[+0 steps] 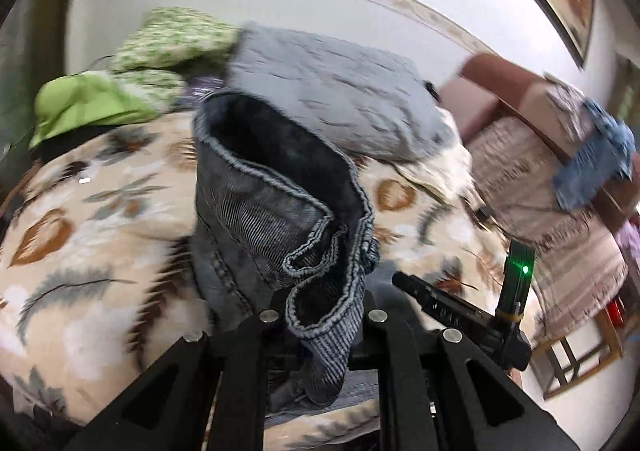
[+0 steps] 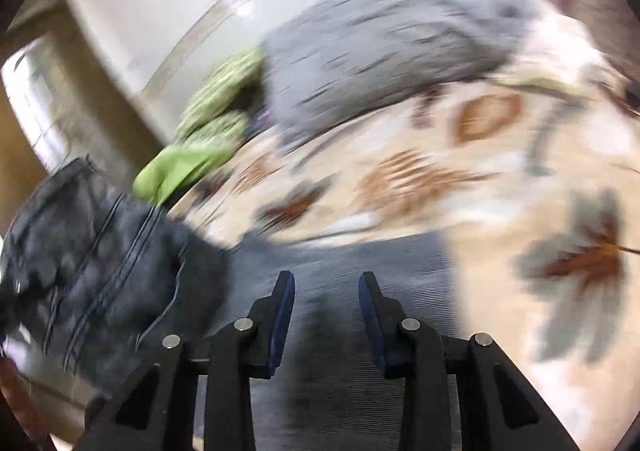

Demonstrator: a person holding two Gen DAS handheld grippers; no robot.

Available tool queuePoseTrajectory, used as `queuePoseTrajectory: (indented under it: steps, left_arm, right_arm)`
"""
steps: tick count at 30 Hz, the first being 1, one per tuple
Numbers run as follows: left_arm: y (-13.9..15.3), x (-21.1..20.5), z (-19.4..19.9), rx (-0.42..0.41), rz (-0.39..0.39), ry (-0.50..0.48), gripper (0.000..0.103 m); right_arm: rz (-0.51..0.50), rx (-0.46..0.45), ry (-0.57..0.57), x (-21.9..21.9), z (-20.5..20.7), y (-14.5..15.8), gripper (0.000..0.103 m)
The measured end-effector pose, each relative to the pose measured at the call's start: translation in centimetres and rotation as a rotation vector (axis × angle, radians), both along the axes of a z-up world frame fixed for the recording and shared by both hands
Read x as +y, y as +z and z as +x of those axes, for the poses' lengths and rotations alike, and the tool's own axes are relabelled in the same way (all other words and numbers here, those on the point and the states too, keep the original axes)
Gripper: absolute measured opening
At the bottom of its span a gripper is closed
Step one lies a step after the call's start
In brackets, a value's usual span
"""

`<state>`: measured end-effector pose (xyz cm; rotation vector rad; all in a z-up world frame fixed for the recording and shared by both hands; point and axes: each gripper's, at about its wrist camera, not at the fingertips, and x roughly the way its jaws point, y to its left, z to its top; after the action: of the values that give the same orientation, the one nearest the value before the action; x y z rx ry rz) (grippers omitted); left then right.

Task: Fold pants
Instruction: 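Grasp the jeans leg end with the left gripper and lift it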

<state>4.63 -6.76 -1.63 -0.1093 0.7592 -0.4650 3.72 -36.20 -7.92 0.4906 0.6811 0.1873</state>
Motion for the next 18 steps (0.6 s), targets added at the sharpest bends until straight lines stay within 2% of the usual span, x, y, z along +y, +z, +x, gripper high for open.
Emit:
queuePoseTrajectory:
  steps: [4, 8, 10, 13, 16, 17, 18]
  left_arm:
    - [-0.8, -6.7, -0.1, 0.024, 0.029, -0.117, 0.012]
    - [-4.5, -13.0, -0.4, 0.11, 0.054, -0.279, 0.015]
    - [-6.7, -14.5, -0.2, 0.185, 0.036, -0.346, 0.016]
    - [-7.6, -14.2, -0.3, 0.221, 0.01, -0.385, 0.017]
    - [-5.5, -12.2, -0.7, 0.146, -0.022, -0.4, 0.024]
    - [-4.3, -11.3, -1.0, 0.102, -0.035, -0.394, 0.033]
    - [-3.4, -10.7, -1.1, 0.07, -0.053, -0.387, 0.048]
  right_arm:
    - [0.115, 0.025, -0.173, -6.4, -0.9, -0.4, 0.037]
    - [0.222, 0.052, -0.293, -11.1, -1.7, -1.5, 0.037]
    - [0.27, 0.077, -0.329, -12.5, -2.0, -2.1, 0.038]
    - [0.298, 0.101, -0.345, -13.4, -2.1, -2.8, 0.037]
    - [0.274, 0.083, -0.331, -12.9, -2.1, -2.4, 0.037]
    - [0.256, 0.074, -0.324, -12.4, -2.1, -2.0, 0.037]
    - [0.244, 0.066, -0.318, -12.2, -2.2, -1.8, 0.037]
